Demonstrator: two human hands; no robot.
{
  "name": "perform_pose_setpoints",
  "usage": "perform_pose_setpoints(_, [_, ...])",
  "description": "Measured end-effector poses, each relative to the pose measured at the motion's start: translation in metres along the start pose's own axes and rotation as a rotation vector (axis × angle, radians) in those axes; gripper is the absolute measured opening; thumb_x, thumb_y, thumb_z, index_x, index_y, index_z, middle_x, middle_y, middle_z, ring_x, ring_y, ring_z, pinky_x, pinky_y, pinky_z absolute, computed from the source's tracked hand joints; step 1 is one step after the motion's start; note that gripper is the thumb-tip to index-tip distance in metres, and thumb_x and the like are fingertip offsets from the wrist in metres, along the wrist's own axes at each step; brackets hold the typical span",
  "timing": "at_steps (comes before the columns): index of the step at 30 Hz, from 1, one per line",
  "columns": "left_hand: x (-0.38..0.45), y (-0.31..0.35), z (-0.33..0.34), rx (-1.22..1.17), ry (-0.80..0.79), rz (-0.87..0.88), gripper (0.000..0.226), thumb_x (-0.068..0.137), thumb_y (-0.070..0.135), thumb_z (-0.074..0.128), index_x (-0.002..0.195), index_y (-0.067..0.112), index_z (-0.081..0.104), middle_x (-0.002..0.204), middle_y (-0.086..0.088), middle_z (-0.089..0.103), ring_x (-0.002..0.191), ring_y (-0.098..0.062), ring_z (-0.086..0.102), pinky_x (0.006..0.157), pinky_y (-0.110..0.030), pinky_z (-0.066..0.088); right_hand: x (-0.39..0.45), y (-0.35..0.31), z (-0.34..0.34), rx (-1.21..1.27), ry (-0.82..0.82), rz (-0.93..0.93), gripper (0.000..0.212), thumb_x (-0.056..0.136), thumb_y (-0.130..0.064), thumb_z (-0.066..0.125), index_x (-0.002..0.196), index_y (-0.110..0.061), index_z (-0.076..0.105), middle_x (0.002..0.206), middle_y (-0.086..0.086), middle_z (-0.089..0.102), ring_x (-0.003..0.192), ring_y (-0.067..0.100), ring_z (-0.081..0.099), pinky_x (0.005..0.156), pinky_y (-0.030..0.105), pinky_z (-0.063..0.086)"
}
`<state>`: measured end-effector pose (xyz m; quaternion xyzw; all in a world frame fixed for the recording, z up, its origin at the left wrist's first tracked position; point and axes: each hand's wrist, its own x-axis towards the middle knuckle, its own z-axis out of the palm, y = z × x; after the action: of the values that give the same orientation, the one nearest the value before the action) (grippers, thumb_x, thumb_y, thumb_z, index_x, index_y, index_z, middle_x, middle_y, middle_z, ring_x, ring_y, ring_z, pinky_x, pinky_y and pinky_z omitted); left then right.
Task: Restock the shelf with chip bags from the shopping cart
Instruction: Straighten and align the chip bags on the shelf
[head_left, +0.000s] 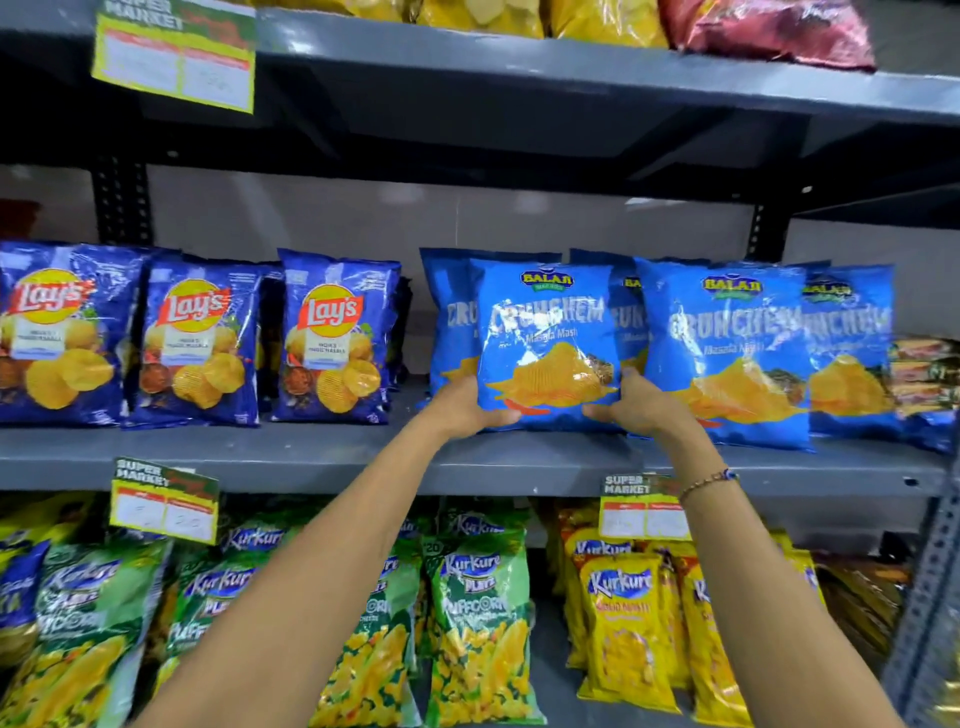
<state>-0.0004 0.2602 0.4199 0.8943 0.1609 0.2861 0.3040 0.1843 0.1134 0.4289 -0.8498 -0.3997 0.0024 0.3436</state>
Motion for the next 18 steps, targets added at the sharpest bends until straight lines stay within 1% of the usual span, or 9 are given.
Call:
perform_pose_setpoints(3, [-0.001,-0.003,0.001,0.025,0.068,-0.021,0.063,0.075,0.027,0.077,0.131,0.019,0.049,0.134,-0.001,0.060,0.122,-0.020,0.054,0.097,-0.027,0.043,0.003,0.005,0.004,0.059,0.028,-0.008,0.079,0.080,-0.033,0.072,0.136,0.001,0.028,0.138,0.020,0.046,0.120,0.034,0.048,0.080,0.033,0.037])
perform_pose_setpoints(6, [-0.006,-0.009,-0.005,0.122,0.156,-0.036,0.051,0.071,0.032,0.080,0.115,0.016,0.063,0.118,-0.005,0.070,0.109,-0.023,0.062,0.087,-0.031,0.048,0.002,0.004,0.016,0.203,0.090,-0.054,0.082,0.074,-0.029,0.078,0.134,0.001,0.031,0.138,0.018,0.048,0.124,0.033,0.048,0.089,0.035,0.043])
perform_pose_setpoints(7, [-0.009,-0.012,-0.008,0.155,0.185,-0.044,0.047,0.069,0.033,0.081,0.110,0.015,0.065,0.113,-0.007,0.071,0.106,-0.024,0.064,0.083,-0.032,0.048,0.000,0.001,0.021,0.242,0.115,-0.071,0.082,0.072,-0.028,0.080,0.132,0.001,0.033,0.133,0.016,0.052,0.122,0.032,0.050,0.088,0.035,0.044])
perform_pose_setpoints(8, [-0.010,-0.015,-0.012,0.178,0.202,-0.053,0.047,0.068,0.033,0.081,0.108,0.014,0.066,0.112,-0.009,0.071,0.104,-0.026,0.064,0.081,-0.032,0.049,-0.002,-0.002,0.027,0.268,0.139,-0.088,0.081,0.070,-0.027,0.082,0.130,0.001,0.035,0.124,0.013,0.055,0.117,0.032,0.053,0.084,0.034,0.044])
perform_pose_setpoints(9, [-0.012,-0.018,-0.016,0.191,0.208,-0.066,0.050,0.067,0.033,0.082,0.109,0.013,0.064,0.113,-0.010,0.070,0.104,-0.026,0.064,0.083,-0.033,0.049,-0.003,-0.007,0.031,0.282,0.157,-0.108,0.079,0.068,-0.025,0.083,0.127,0.000,0.036,0.113,0.010,0.056,0.111,0.031,0.055,0.080,0.033,0.043])
perform_pose_setpoints(10, [-0.014,-0.022,-0.021,0.185,0.210,-0.085,0.055,0.066,0.033,0.082,0.113,0.012,0.062,0.116,-0.009,0.069,0.106,-0.026,0.063,0.086,-0.035,0.050,-0.003,-0.012,0.035,0.287,0.165,-0.128,0.078,0.067,-0.025,0.083,0.125,-0.001,0.037,0.107,0.008,0.055,0.105,0.029,0.056,0.077,0.032,0.042])
perform_pose_setpoints(13, [-0.016,-0.029,-0.030,0.128,0.225,-0.155,0.061,0.065,0.026,0.084,0.118,0.012,0.058,0.120,-0.006,0.068,0.108,-0.023,0.063,0.088,-0.033,0.051,-0.004,-0.025,0.044,0.267,0.154,-0.163,0.077,0.070,-0.027,0.082,0.125,-0.003,0.034,0.103,0.005,0.047,0.093,0.021,0.048,0.075,0.032,0.040])
perform_pose_setpoints(16, [-0.016,-0.034,-0.030,0.081,0.260,-0.166,0.058,0.065,0.020,0.084,0.116,0.011,0.058,0.119,-0.007,0.069,0.106,-0.023,0.064,0.086,-0.032,0.051,-0.003,-0.031,0.049,0.265,0.151,-0.168,0.077,0.071,-0.027,0.081,0.126,-0.004,0.032,0.101,0.003,0.043,0.090,0.019,0.045,0.074,0.032,0.039])
perform_pose_setpoints(18, [-0.016,-0.035,-0.028,0.061,0.282,-0.167,0.056,0.066,0.018,0.084,0.115,0.012,0.058,0.119,-0.007,0.069,0.104,-0.022,0.063,0.081,-0.028,0.048,-0.002,-0.033,0.050,0.259,0.153,-0.167,0.076,0.071,-0.027,0.081,0.125,-0.004,0.032,0.100,0.003,0.044,0.090,0.019,0.045,0.074,0.032,0.039])
